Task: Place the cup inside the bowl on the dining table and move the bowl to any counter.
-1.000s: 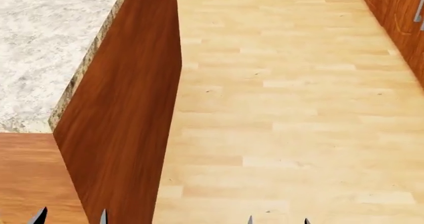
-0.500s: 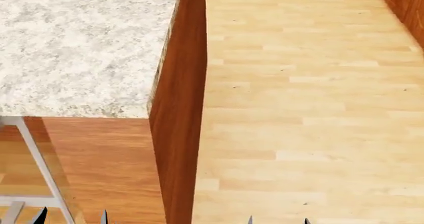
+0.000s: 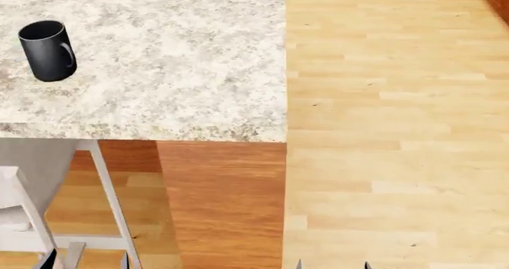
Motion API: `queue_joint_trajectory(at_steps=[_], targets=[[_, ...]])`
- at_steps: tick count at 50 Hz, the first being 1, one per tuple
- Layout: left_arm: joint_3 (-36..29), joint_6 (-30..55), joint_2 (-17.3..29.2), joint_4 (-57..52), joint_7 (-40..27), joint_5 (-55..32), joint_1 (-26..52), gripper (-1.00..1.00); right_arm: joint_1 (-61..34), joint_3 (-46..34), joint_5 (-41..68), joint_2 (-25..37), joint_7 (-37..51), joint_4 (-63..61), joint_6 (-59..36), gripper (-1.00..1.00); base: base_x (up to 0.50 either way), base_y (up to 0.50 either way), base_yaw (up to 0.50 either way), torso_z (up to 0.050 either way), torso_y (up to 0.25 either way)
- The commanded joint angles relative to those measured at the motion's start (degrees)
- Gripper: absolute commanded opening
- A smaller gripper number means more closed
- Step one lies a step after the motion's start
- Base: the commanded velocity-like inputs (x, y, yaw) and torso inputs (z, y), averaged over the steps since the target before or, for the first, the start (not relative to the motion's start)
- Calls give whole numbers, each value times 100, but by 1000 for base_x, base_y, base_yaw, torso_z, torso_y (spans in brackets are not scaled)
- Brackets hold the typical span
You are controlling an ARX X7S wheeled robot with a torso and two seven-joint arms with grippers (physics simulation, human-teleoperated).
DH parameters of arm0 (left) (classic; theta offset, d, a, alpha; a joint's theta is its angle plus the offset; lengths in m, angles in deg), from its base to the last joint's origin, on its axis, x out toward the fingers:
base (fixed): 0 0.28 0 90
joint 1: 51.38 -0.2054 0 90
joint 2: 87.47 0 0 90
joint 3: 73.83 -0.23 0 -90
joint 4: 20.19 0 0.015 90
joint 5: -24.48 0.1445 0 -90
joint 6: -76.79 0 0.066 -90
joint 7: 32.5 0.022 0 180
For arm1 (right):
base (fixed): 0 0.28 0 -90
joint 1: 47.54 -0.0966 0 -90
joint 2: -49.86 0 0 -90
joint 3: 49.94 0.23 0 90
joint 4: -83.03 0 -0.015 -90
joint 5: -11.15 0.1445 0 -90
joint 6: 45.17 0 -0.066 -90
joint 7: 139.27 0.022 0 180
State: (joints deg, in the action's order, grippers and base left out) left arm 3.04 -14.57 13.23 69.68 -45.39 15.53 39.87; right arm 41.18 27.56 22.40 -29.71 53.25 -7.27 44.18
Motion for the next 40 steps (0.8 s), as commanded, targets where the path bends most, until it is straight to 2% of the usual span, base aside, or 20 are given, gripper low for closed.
queue_joint_trajectory(at_steps=[1, 40], targets=[[-29, -13, 32, 0, -29, -29, -1, 100, 0, -39, 22, 29, 32, -8, 13, 100, -98, 500, 0, 0, 0], [-133, -30, 112, 5, -155, -80, 27, 100, -46, -163, 59, 117, 145, 35, 24, 100, -29, 500, 0, 0, 0]])
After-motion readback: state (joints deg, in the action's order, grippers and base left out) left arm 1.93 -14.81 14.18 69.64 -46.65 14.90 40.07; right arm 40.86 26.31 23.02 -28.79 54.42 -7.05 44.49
